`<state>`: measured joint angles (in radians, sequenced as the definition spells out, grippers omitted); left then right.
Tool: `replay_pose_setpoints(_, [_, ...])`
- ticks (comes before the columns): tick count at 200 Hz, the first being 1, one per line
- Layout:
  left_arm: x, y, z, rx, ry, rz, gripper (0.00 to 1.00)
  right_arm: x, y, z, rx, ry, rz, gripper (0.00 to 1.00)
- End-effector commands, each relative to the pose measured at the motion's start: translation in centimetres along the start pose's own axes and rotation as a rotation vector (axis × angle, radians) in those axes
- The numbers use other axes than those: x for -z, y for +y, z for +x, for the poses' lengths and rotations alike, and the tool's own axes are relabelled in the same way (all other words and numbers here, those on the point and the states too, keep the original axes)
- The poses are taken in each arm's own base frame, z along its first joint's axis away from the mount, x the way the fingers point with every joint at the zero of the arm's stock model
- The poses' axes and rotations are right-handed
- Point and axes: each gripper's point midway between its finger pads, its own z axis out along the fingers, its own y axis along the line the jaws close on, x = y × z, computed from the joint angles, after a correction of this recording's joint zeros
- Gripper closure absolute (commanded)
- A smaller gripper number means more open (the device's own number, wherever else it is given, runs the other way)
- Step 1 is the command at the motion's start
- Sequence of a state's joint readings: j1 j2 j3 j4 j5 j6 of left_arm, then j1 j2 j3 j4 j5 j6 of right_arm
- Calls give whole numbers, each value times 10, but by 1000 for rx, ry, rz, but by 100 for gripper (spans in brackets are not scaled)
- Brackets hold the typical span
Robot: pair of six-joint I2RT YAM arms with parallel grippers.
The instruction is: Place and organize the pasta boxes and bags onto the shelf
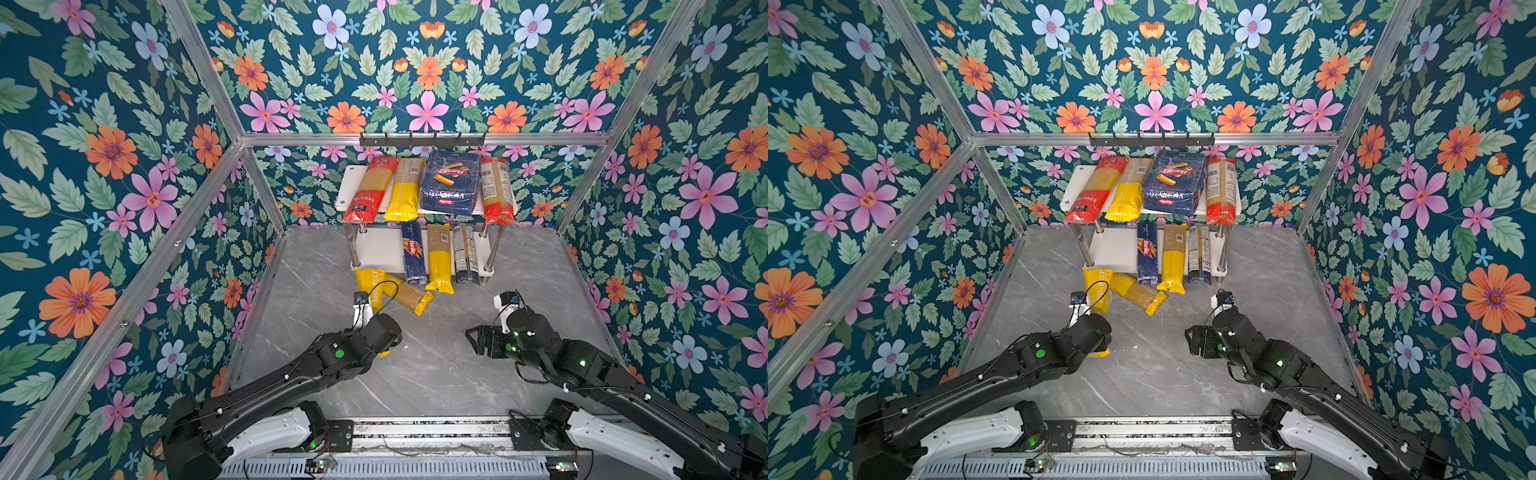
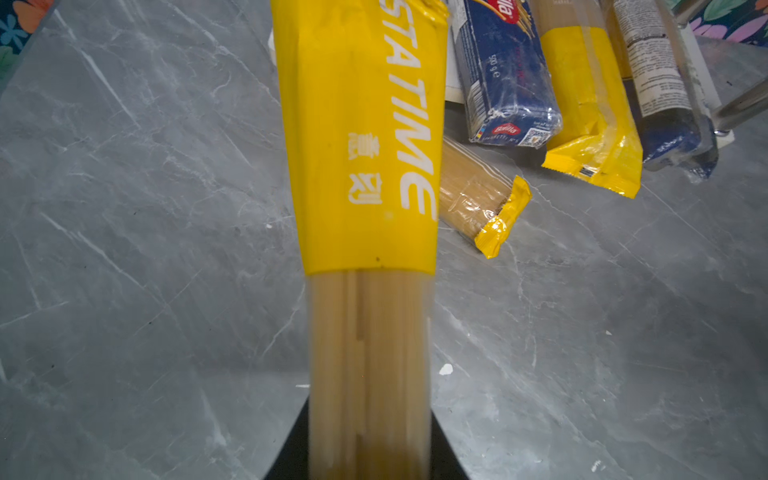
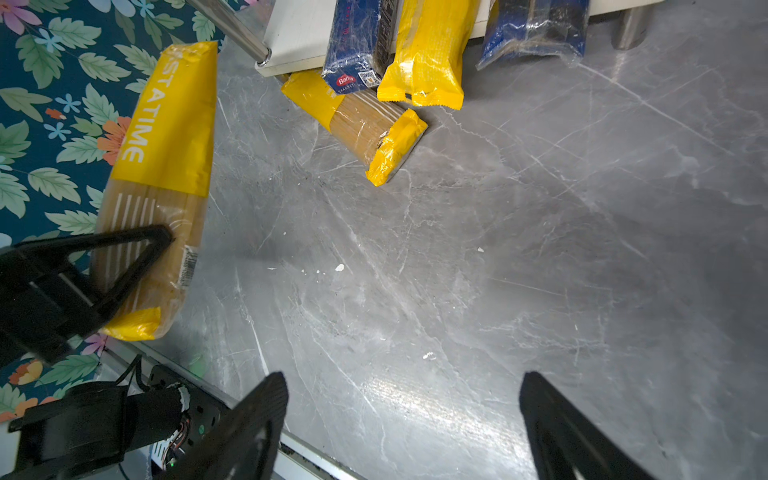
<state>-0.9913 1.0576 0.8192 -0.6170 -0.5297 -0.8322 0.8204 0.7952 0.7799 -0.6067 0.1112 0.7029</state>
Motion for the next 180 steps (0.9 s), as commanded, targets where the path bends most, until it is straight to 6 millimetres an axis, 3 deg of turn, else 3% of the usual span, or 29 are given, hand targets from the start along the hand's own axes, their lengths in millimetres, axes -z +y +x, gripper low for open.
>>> replay_pose_setpoints(1, [-7, -26, -32, -15, -78, 59, 100, 3, -8, -4, 12, -17, 31, 12])
replay_pose_setpoints(90, [-74, -38, -87, -17, -66, 43, 100, 11, -24, -12, -12, -29, 44, 12])
replay_pose_setpoints(180, [-141, -39, -121, 10, -80, 61, 100, 17, -30, -24, 9, -43, 96, 12])
